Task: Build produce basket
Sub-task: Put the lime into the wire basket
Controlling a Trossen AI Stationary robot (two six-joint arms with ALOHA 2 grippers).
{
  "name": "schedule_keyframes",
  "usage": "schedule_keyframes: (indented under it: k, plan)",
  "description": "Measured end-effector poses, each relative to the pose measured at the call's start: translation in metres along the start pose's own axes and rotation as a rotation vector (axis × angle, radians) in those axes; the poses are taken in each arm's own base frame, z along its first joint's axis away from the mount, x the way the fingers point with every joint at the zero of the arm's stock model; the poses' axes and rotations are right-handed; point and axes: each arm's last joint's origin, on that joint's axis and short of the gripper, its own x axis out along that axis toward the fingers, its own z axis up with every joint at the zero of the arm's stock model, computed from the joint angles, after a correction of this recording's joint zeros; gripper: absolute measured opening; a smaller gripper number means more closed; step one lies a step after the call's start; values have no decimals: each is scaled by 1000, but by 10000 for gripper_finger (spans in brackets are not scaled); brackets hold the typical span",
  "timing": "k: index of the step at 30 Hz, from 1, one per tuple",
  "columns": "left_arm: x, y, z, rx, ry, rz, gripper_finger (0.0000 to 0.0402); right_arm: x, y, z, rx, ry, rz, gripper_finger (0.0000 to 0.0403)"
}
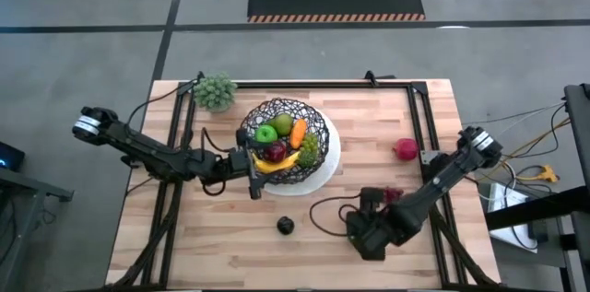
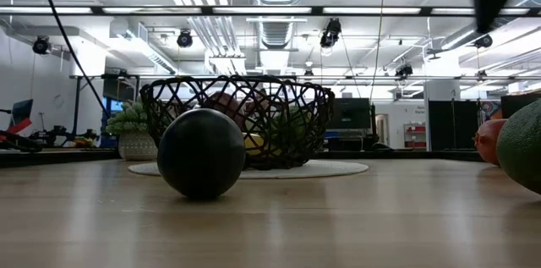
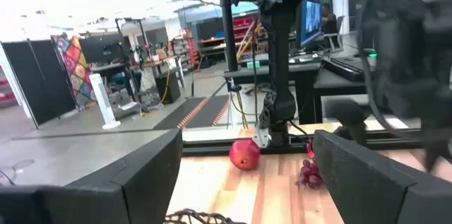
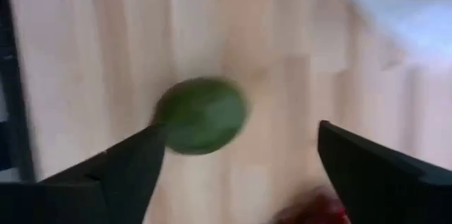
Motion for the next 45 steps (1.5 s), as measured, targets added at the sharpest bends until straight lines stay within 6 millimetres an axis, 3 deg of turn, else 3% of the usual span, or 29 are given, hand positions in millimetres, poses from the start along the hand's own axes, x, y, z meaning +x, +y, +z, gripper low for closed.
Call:
schedule_keyframes:
  k: [6,14,25,36,45]
  plan:
    - [-1,1,3,27,-13,3,299,30,17,1,109,108,0,374]
    - [-1,1,2,29,-12,4,299,62,24,3,252,191,-50,374]
    - [-1,2,2,23,-11,6,299,64,12,9,722,209,-101,374]
    - [-1,2,3,20,-13,8,299,73,12,10,850,209,-142,371]
    - [-1,2,2,26,-8,7,299,83,15,11,871,215,-155,319]
